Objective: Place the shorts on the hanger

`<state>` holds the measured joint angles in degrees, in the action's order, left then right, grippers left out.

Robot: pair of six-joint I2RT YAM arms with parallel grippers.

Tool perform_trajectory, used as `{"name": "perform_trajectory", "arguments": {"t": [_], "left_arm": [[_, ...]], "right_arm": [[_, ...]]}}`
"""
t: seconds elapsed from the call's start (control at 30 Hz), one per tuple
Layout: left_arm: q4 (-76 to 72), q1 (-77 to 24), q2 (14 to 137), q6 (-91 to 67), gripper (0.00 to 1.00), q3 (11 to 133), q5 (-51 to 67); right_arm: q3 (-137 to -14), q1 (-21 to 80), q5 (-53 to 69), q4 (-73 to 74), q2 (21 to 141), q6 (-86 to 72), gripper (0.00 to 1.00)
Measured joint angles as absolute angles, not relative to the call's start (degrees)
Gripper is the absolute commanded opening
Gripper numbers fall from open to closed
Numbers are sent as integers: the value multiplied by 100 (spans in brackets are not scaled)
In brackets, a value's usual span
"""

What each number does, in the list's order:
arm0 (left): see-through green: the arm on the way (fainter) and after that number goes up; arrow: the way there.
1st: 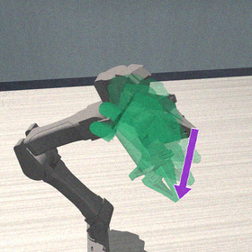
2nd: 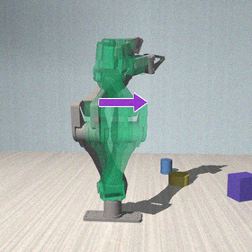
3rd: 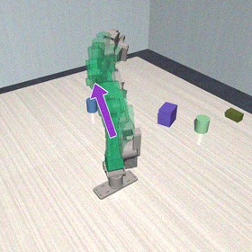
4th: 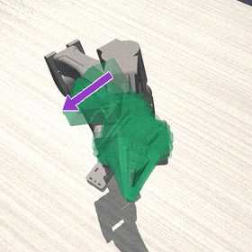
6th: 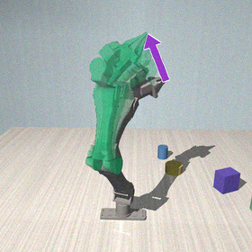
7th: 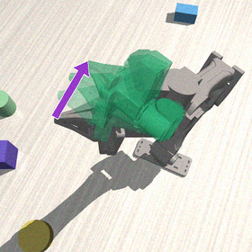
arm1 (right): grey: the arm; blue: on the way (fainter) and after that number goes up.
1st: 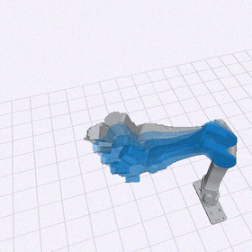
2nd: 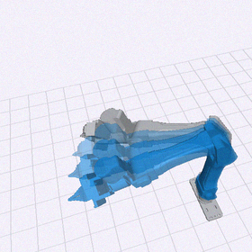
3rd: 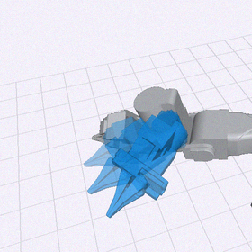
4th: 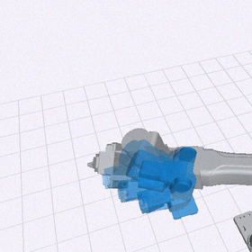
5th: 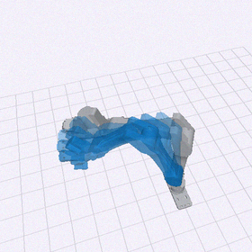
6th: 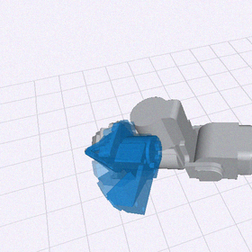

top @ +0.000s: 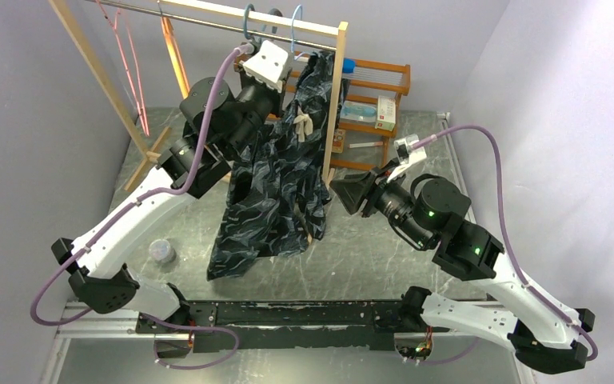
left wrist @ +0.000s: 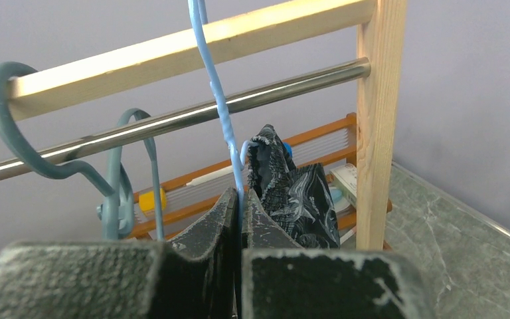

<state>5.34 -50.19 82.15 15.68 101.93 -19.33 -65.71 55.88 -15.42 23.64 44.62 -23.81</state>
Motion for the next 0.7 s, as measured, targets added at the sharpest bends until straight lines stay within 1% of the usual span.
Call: {"name": "perform_trajectory", "arguments": {"t": [0.1,0.13,0.2,0.3,0.33,0.4,0.43,0.47,0.5,0.53,0.63,0.7], "left_arm": [[528,-5015,8267,1566,7,10156,-1979],[530,-5004,8270,1566,11,10125,-2003],[537,-4993,8272,1562,28,10044,-2049],[569,-4991,8272,1511,57,10007,-2099],[596,-4991,8270,1450,64,10007,-2121],[701,-4991,8237,1306,73,10009,-2134],[790,-4991,8204,1225,78,10007,-2141],[893,-4991,8152,1131,81,10003,-2139],[985,-4991,8086,1052,84,9992,-2137],[1076,-4991,7994,954,85,9963,-2123],[1376,-4991,7629,659,91,9915,-2025],[1559,-4991,7356,460,96,9913,-1909]], "right_arm": [[-6539,5588,-1542,2357,4456,-2386,48],[-6532,5588,-1542,2355,4456,-2386,48],[-6514,5588,-1540,2362,4456,-2386,50],[-6512,5588,-1540,2375,4458,-2394,54],[-6512,5588,-1540,2386,4458,-2399,55],[-6510,5588,-1544,2403,4458,-2410,60],[-6506,5588,-1544,2414,4462,-2421,65],[-6490,5588,-1546,2432,4464,-2425,73],[-6469,5588,-1555,2451,4466,-2440,94],[-6436,5588,-1584,2473,4466,-2458,99],[-6333,5588,-1634,2532,4482,-2462,100],[-6281,5588,-1662,2576,4515,-2467,100]]}}
